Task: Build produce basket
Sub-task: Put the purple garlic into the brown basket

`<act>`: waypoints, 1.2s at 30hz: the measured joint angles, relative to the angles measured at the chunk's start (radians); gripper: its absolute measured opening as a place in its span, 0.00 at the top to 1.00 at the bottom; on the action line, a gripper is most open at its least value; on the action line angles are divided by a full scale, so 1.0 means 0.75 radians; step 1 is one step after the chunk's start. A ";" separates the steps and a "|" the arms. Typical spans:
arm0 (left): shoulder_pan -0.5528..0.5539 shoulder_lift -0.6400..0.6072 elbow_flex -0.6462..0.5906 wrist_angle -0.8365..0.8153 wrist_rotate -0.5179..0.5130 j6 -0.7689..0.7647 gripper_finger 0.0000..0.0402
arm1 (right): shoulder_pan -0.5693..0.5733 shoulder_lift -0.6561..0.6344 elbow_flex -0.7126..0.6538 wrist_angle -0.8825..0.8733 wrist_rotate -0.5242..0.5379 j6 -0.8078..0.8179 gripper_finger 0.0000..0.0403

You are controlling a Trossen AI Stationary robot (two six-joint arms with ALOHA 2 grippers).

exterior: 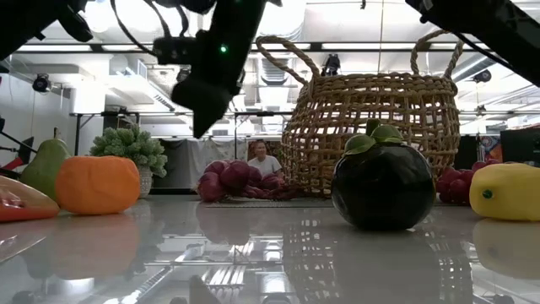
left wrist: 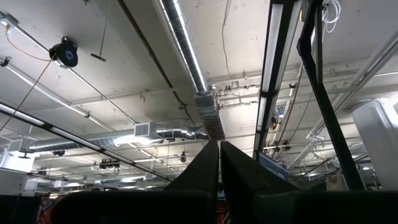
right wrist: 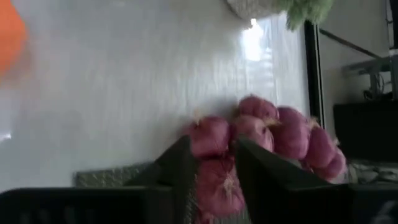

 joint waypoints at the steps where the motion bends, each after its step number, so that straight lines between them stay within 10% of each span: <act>1: 0.000 0.000 0.000 0.001 0.000 0.000 1.00 | -0.001 0.006 0.000 -0.010 0.002 0.001 0.66; 16: 0.000 0.001 0.000 0.000 0.000 0.002 1.00 | -0.045 0.013 -0.001 -0.201 -0.026 0.053 0.27; 36: 0.000 -0.003 0.000 0.003 -0.001 0.069 1.00 | -0.186 0.047 -0.103 -0.106 -0.234 0.130 0.22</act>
